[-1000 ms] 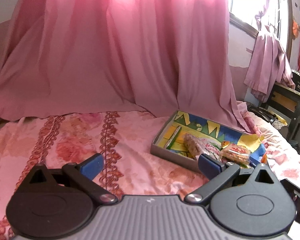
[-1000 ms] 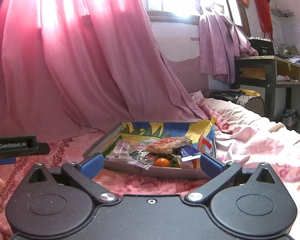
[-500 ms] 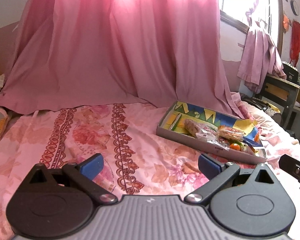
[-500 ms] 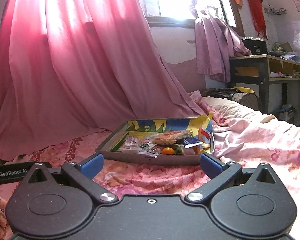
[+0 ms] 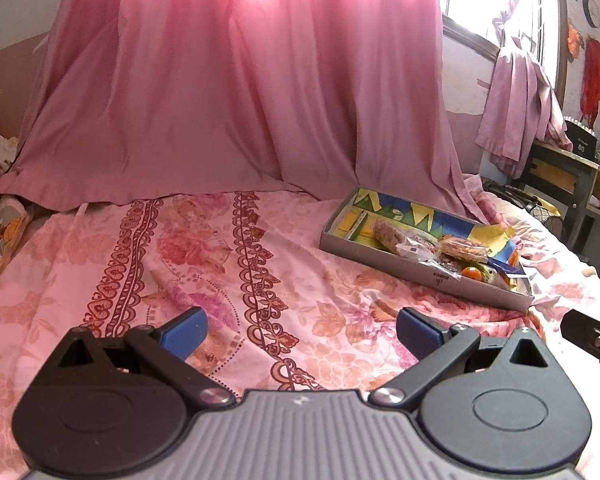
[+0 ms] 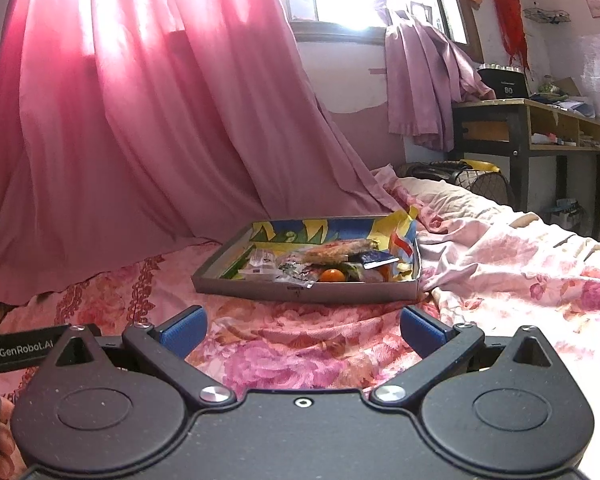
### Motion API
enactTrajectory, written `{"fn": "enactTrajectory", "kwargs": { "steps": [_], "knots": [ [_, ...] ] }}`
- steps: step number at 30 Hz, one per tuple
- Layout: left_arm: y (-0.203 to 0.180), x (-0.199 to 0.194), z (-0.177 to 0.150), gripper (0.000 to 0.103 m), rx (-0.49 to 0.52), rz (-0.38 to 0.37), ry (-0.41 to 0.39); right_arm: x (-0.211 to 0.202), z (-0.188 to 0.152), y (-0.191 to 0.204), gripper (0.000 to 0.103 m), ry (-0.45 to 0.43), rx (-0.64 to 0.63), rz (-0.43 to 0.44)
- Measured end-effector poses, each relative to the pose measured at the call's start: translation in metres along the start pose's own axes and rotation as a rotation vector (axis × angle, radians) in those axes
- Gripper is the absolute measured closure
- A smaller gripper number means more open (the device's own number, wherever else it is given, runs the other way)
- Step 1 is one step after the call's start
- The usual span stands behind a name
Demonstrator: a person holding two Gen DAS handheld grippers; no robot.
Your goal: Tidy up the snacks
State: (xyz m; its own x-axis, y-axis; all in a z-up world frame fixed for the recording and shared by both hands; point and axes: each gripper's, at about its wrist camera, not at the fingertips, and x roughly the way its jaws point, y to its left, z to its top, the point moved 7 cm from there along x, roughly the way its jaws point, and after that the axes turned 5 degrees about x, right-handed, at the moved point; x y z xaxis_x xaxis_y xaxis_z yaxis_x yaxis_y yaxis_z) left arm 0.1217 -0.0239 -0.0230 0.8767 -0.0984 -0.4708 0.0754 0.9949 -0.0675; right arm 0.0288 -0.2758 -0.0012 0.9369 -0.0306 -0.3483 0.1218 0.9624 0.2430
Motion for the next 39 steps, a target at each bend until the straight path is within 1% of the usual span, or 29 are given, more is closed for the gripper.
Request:
{"fn": "enactTrajectory", "kwargs": {
  "steps": [10, 39],
  "knots": [
    [0.0062, 0.0010, -0.0075, 0.000, -0.012, 0.013, 0.018, 0.0012, -0.0038, 0.0002, 0.001, 0.009, -0.009, -0.003],
    [0.0080, -0.0007, -0.0081, 0.000, -0.010, 0.016, 0.018, 0.0049, -0.0103, 0.0051, 0.001, 0.036, -0.049, 0.003]
  ]
}}
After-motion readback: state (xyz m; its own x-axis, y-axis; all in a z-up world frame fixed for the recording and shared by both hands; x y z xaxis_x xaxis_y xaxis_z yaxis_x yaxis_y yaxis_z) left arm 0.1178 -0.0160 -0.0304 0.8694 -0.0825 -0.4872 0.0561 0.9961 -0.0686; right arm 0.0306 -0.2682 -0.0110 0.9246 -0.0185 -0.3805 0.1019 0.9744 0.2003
